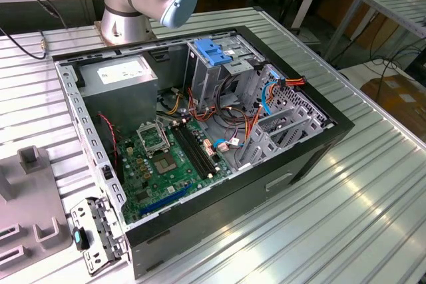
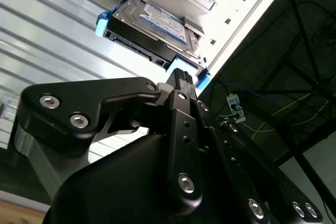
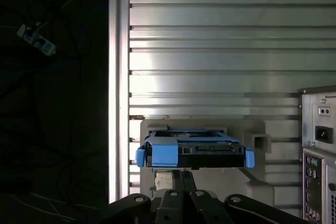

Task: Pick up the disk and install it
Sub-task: 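Pick up the disk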

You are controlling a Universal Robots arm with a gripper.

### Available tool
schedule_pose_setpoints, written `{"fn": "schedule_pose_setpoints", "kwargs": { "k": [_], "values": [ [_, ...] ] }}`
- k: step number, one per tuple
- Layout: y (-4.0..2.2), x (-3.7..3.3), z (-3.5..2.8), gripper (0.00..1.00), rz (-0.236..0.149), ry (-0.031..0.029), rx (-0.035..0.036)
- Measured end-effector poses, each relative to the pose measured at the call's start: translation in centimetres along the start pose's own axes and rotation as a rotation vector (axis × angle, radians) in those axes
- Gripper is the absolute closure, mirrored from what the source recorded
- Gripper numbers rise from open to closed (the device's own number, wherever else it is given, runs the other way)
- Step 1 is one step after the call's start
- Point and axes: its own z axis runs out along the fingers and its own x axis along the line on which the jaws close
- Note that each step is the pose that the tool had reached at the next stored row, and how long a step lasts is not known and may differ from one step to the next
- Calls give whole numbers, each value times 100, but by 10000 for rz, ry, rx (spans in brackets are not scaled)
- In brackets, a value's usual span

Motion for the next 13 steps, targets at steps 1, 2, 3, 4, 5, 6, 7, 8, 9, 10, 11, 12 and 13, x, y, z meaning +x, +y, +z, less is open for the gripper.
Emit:
{"fn": "schedule_pose_setpoints", "kwargs": {
  "k": [1,2,3,4,5,6,7,8,9,10,11,12,13],
  "values": [
    [0,0,0,89,-77,-1,1],
    [0,0,0,89,-170,-1,2],
    [0,0,0,89,-215,-1,2],
    [0,0,0,89,-266,-1,3],
    [0,0,0,89,-312,-1,3],
    [0,0,0,89,-373,-2,3],
    [0,0,0,89,-484,-1,5],
    [0,0,0,89,-569,-2,5],
    [0,0,0,89,-687,-2,6],
    [0,0,0,89,-763,-2,7],
    [0,0,0,89,-852,-3,8],
    [0,0,0,89,-941,-3,9],
    [0,0,0,89,-1072,-3,9]
  ]
}}
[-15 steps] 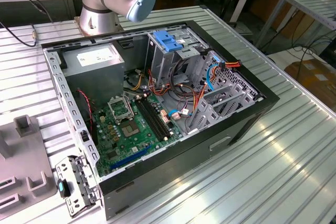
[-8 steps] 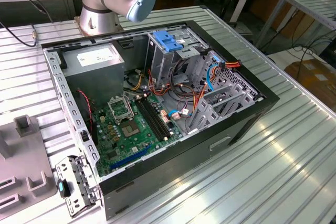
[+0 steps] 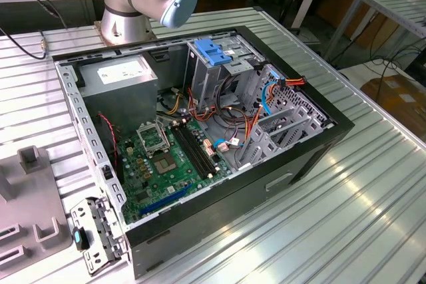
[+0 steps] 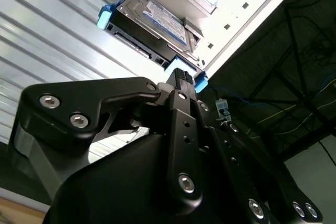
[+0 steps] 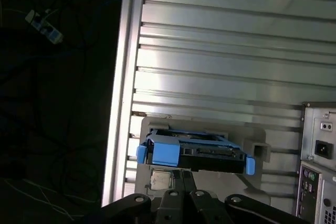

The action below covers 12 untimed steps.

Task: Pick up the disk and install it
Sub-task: 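Pick up the disk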

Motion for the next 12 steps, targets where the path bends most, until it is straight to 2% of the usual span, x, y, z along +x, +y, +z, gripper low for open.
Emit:
{"fn": "schedule_pose_setpoints", "kwargs": {
  "k": [12],
  "values": [
    [0,0,0,89,-1558,-5,14]
  ]
}}
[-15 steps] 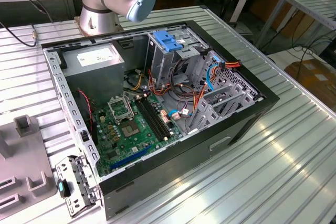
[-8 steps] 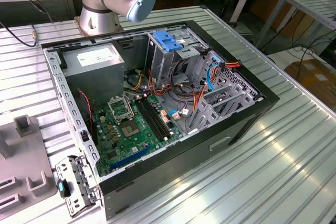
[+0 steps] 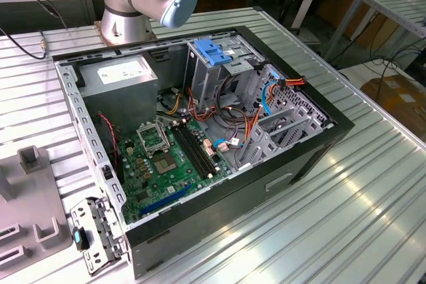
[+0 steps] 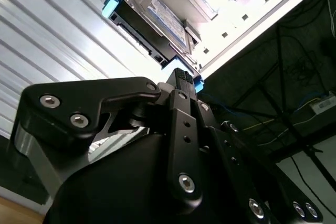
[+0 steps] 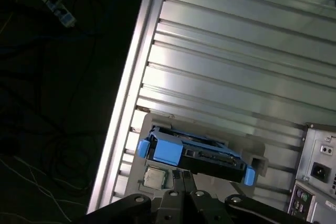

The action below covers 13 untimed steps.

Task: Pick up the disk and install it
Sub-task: 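Pick up the disk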

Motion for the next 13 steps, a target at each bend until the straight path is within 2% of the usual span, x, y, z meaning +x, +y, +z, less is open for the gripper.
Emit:
{"fn": "schedule_pose_setpoints", "kwargs": {
  "k": [8,13],
  "values": [
    [0,0,0,89,-1047,-3,9],
    [0,0,0,89,-2079,-5,19]
  ]
}}
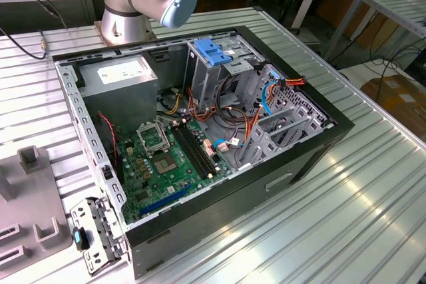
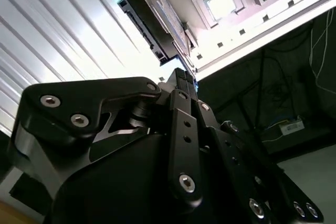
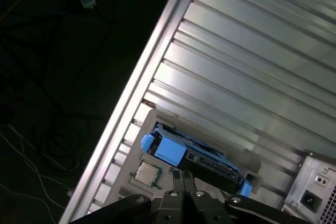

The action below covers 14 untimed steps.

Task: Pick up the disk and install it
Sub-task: 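Pick up the disk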

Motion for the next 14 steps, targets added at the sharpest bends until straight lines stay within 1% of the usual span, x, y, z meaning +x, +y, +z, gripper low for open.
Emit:
{"fn": "schedule_pose_setpoints", "kwargs": {
  "k": [7,8,10,11,14],
  "values": [
    [0,0,0,89,-1245,-4,11],
    [-1,0,1,89,-1674,-6,15],
    [-1,0,0,89,-2056,-7,18],
    [-1,-1,1,89,-2357,-9,21],
    [-1,0,0,89,-2753,-8,24]
  ]
}}
